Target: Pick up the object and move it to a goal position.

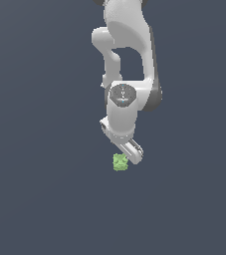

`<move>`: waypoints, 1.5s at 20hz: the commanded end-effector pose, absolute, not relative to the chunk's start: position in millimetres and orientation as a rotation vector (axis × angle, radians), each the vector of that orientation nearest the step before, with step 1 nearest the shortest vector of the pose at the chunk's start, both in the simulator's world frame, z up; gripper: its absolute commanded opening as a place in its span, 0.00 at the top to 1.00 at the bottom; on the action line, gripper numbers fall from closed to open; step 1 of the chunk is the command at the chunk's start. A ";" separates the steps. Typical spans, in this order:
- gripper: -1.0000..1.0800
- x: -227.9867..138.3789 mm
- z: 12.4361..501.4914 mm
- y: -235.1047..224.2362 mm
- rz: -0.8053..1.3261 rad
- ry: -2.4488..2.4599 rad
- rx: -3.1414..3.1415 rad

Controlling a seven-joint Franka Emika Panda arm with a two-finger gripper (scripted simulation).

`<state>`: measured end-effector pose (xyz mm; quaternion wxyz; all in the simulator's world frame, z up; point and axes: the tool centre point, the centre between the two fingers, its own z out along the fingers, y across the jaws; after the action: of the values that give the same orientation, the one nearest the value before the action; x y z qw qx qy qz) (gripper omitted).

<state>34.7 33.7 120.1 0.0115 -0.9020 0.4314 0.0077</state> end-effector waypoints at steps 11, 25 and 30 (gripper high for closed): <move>0.04 45.4 104.0 34.7 0.017 1.808 -2.557; 0.04 53.1 92.8 35.7 0.002 2.114 -2.322; 0.04 53.9 91.8 35.9 0.000 2.142 -2.298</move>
<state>53.6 35.9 91.9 0.0001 -0.7337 0.6794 0.0002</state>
